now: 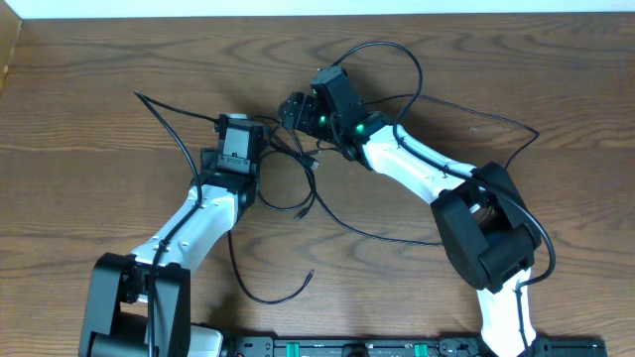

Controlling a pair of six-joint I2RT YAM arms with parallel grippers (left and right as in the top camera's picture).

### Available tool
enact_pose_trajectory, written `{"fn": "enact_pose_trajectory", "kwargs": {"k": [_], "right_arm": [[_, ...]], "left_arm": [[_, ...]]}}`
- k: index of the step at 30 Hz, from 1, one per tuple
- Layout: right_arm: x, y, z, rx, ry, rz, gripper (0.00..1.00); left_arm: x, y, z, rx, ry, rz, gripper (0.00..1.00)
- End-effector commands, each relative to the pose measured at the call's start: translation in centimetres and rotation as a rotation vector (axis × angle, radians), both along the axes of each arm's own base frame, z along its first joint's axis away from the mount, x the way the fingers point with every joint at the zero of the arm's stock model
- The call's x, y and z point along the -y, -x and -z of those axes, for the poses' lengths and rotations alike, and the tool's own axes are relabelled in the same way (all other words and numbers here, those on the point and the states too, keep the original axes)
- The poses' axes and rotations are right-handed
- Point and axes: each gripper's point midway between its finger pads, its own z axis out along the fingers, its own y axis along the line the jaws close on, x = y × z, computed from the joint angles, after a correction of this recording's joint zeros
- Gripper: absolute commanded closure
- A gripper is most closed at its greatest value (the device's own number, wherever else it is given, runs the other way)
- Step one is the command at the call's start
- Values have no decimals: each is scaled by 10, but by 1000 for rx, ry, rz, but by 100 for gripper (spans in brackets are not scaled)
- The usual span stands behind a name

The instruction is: Untangle cables

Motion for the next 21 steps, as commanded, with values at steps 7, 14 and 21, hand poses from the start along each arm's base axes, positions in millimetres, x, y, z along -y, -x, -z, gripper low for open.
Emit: {"fn": "enact_pose_trajectory", "kwargs": {"k": [7,14,21], "right_arm": [[-6,5,1,-2,1,-3,39],[-6,5,1,-5,2,-3,39],[-6,5,1,-7,2,-5,39]], "left_arm": [[-3,0,2,-1,-13,-10,63],[-3,2,4,-15,-17,-10,93],[-5,8,7,-45,-28,-13,93]]}}
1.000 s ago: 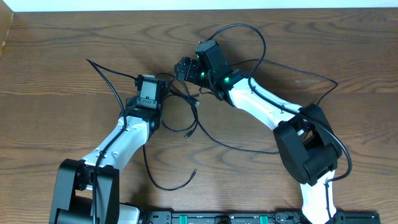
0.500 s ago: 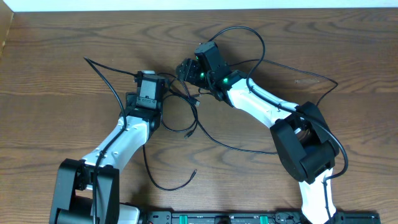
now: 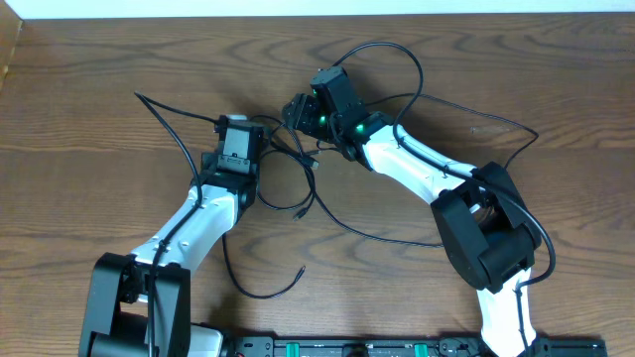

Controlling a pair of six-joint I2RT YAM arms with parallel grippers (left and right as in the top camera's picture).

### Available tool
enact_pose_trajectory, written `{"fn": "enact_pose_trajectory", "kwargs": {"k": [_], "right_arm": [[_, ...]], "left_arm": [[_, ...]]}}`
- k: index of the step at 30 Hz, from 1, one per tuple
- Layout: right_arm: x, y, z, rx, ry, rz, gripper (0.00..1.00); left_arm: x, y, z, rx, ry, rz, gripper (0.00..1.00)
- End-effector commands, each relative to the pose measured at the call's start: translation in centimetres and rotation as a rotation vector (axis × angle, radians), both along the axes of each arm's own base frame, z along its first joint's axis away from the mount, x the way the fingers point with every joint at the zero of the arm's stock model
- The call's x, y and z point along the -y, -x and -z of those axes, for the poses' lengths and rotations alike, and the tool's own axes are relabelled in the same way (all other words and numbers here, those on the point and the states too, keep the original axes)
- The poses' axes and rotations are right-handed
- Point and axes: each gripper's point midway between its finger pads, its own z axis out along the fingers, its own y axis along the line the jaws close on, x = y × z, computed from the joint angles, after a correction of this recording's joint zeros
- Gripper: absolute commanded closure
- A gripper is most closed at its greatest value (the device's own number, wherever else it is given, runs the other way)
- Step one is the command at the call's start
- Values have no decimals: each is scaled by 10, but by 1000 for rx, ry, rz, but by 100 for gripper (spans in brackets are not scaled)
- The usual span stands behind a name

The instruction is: Untangle cables

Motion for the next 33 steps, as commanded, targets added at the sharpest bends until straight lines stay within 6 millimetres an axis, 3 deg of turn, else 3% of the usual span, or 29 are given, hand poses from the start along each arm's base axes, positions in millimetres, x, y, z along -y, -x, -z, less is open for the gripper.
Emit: {"fn": "enact_pose_trajectory", "kwargs": {"k": [1,2,5,7,11,15,18,22,24,28,33], "right_arm": [[-6,5,1,1,7,-11,40],[-6,5,1,1,7,-11,44],[-6,5,0,0,1,-14,86],[-9,4,-3,3,-20,-27,99],[-9,0,-9,4,-65,-45,99],[-9,-2,-17,-17,-137,-85,99],[-8,-3,-23,-24,-176,-117,99],[-4,-3,-27,-42,-215,-147,99],[-3,-2,-30,-56,-240,-172,99],[2,2,-36,-91,-301,-233,99],[4,6,-60,-74,-414,-349,99]], "left_arm": [[-5,5,4,-23,-25,-14,93],[-6,6,3,-25,-32,-19,93],[-14,9,-6,-8,-60,-58,92],[-23,12,-17,28,-82,-109,92],[-36,16,-47,124,-104,-197,92],[-36,17,-69,199,-69,-221,93],[-31,16,-70,203,-34,-205,92],[-5,11,-53,149,99,-110,92],[-1,11,-51,141,120,-96,71],[3,11,-50,139,143,-92,38],[27,10,-44,122,297,-58,28]]}}
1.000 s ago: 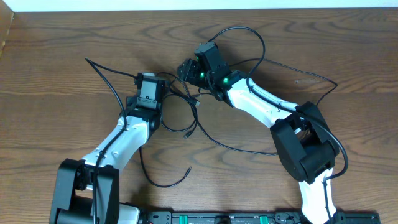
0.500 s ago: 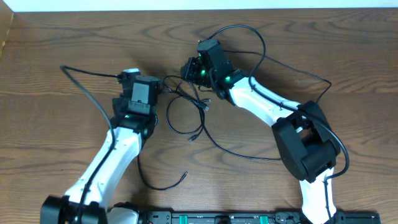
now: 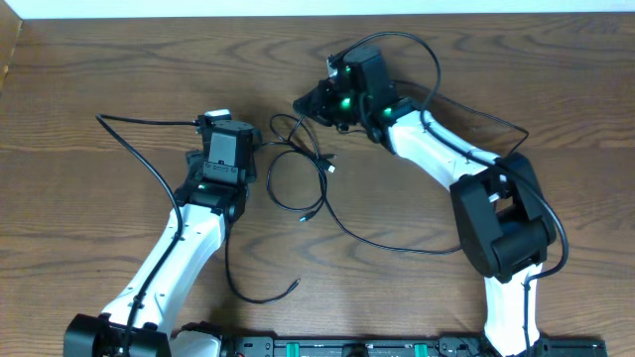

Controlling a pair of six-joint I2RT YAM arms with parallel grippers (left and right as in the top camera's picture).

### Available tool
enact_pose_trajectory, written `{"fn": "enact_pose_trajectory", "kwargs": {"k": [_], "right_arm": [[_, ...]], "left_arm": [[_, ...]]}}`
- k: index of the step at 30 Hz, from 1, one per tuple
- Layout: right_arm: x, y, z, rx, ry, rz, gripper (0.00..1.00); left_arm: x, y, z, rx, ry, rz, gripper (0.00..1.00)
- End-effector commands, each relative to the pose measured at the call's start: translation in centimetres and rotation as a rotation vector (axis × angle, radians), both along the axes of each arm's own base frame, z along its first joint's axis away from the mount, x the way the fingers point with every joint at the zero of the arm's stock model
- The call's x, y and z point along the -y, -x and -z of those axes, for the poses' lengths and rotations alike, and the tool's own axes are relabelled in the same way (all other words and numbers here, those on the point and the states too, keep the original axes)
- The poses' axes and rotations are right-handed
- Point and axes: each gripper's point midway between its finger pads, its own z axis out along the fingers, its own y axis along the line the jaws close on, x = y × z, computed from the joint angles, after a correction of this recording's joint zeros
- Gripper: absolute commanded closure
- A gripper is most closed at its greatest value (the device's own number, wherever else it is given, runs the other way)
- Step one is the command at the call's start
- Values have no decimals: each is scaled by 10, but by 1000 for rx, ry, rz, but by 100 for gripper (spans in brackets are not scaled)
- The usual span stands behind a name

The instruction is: Untangle cables

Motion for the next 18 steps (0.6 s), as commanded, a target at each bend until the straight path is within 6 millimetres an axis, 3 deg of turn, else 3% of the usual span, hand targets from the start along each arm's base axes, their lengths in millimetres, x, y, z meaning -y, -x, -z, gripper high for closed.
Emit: {"fn": "enact_pose_trajectory", "kwargs": {"k": [1,5,10,18], "right_arm": [[-3,12,-25,4,-135,-143,99],[-8,19,-47,60,-216,-232,99],[-6,25,-55,35,-262,-276,99],[-2,38,-77,14,-356,-380,99]], "left_arm": [[28,-1,8,-19,159,70,28],[45,-6,6,-8,209,159,28],[73,-7,2,-18,192,413,28],[69,-9,2,-23,80,500,29]]}}
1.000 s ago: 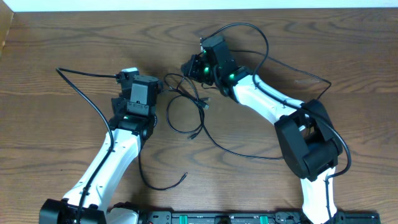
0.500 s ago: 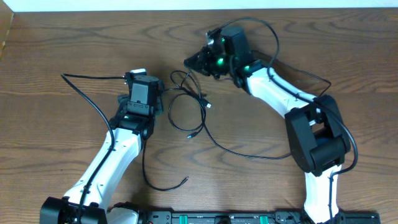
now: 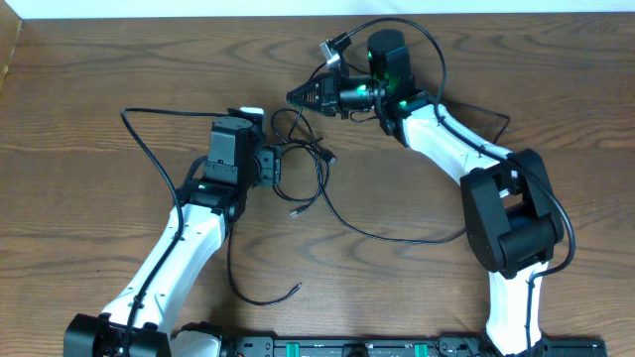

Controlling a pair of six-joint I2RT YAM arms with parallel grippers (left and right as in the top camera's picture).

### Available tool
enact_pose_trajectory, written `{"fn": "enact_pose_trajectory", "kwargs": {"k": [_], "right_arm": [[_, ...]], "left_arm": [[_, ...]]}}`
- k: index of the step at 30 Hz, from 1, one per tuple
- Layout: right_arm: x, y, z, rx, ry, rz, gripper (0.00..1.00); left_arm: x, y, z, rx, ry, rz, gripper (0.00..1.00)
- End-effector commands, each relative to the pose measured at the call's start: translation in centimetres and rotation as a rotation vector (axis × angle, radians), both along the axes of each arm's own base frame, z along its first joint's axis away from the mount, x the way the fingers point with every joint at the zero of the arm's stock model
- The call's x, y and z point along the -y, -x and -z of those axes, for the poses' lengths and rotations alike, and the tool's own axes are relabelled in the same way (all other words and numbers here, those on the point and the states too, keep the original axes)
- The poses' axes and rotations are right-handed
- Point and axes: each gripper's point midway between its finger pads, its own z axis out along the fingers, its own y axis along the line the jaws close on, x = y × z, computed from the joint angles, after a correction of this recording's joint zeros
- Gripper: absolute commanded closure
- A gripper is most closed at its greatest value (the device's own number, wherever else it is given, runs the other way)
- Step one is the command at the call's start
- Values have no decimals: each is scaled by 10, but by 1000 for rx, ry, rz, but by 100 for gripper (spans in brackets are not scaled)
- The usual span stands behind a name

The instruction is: Untangle cables

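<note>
Thin black cables (image 3: 308, 169) lie in loose overlapping loops at the table's middle. My left gripper (image 3: 272, 165) points right at the loops' left edge and looks shut on a black cable. That cable arcs out to the left (image 3: 149, 149) and ends in a plug (image 3: 296, 288) near the front. My right gripper (image 3: 295, 97) points left above the loops, with its fingertips closed to a point on a cable. Another cable loop (image 3: 422, 40) arches over the right wrist. A pale connector (image 3: 331, 46) sticks up beside it.
The wooden table (image 3: 79, 198) carries only the cables. One strand trails right to a bend (image 3: 508, 124) behind the right arm. A long curve of cable (image 3: 397, 238) runs under the right forearm. A dark equipment rail (image 3: 397, 347) lines the front edge.
My right gripper has moved up and right and turned to point left. My left gripper has shifted right and turned toward the loops. The left cable arc has drawn in closer.
At first both grippers sat close together in a tight knot of cable, and stayed there. Later they stood apart, the left one further left and the right one further back, with the knot spread into open loops. Now the loops lie between them.
</note>
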Motion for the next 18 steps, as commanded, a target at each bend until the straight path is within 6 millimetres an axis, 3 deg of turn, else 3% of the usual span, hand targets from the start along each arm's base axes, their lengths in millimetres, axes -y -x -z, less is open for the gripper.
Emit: {"fn": "enact_pose_trajectory", "kwargs": {"k": [1,2,5,15,18], "right_arm": [[2,16,-16,-31,-64,-108,99],[1,18,-21,-20,-79,-126,99],[1,21,-30,1,-108,-153,99],[4,19,-30,-2,-108,-149,99],[4,20,-31,-3,-109,-156,99]], "left_arm": [[-4,-3,2,20,-108,78,29],[-11,-5,1,29,-135,51,36],[-28,-11,-2,52,-209,-25,91],[-32,-19,-12,101,-157,-118,92],[-51,-23,-20,144,-140,-291,92]]}}
